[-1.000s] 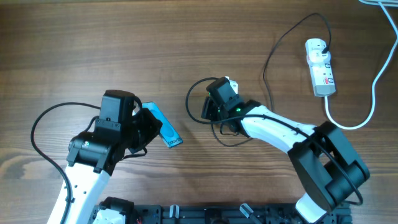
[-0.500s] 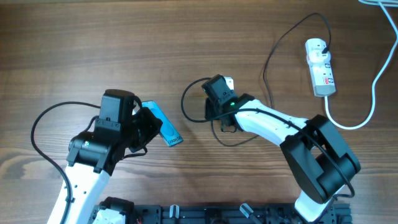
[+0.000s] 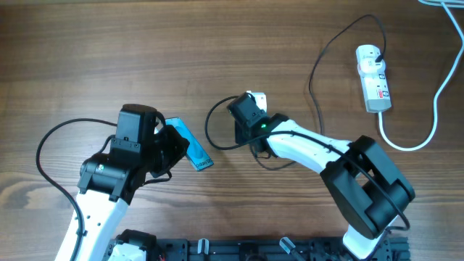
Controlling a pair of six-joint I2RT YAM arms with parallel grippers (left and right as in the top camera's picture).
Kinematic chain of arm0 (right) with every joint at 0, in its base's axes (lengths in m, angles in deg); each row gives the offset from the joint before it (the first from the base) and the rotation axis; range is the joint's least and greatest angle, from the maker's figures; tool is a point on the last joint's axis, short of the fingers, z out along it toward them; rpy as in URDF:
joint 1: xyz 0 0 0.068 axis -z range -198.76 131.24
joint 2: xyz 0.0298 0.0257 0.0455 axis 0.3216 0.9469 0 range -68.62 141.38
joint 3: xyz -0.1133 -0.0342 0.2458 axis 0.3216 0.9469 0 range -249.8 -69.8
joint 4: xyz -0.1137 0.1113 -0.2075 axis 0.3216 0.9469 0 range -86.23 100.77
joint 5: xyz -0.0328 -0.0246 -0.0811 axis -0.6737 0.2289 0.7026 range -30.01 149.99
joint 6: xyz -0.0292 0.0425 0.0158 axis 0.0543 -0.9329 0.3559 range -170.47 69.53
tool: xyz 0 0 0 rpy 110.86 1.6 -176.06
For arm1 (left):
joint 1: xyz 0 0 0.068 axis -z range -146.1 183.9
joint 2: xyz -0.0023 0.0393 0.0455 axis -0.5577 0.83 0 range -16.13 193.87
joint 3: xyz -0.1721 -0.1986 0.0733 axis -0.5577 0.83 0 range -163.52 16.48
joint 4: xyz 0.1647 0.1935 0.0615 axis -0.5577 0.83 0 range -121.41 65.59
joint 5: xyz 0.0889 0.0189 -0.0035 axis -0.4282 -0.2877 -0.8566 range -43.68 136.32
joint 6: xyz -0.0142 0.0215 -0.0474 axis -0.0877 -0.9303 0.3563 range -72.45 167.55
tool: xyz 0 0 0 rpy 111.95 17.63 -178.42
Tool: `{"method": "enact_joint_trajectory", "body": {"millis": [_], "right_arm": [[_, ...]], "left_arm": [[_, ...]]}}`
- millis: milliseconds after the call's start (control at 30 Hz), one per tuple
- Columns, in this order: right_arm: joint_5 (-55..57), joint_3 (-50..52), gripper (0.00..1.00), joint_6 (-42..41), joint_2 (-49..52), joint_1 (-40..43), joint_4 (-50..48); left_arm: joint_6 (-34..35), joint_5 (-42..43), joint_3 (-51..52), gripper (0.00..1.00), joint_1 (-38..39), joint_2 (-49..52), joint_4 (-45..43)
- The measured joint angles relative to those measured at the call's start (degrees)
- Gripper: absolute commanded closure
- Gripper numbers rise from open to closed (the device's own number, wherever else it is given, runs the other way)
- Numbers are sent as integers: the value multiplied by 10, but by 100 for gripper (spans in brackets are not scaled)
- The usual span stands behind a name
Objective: Plug charger to phone and switch on socket
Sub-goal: 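Grasp the black USB-C cable end with the right gripper and lift it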
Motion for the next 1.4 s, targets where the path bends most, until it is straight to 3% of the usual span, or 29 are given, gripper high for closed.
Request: {"method": "enact_joint_trajectory", "body": {"millis": [133,333,567,700,833,933,1000,1067,1200,1400], "right_arm": [[-172,28,95,35,-47,28,52],[-495,46,95,120,-211,46,102],[-645,46,96,160,-264,46,152],[-760,46,96,197,-264,72,162],[-875,46,95,363,-265,178,294],[-951,51,95,417,-265,216,193],[-951,53,95,326,-266,216,56],[-914,57,96,153,-266,212,-127],[-838,57,96,-71,-268,138,-293],[-817,57,96,-166,-268,120,-346]], "left_arm": [[0,0,0,96,0,0,-1],[-11,22,1,96,0,0,-63],[-85,135,1,96,-12,0,-239],[-157,242,1,96,-85,0,-301],[-191,380,2,96,-161,-1,-389],[-158,407,2,96,-162,-1,-403],[-83,410,2,96,-162,-1,-418],[-28,401,2,96,-162,-1,-417],[38,356,2,96,-162,0,-453],[52,357,2,96,-162,0,-465]]}}
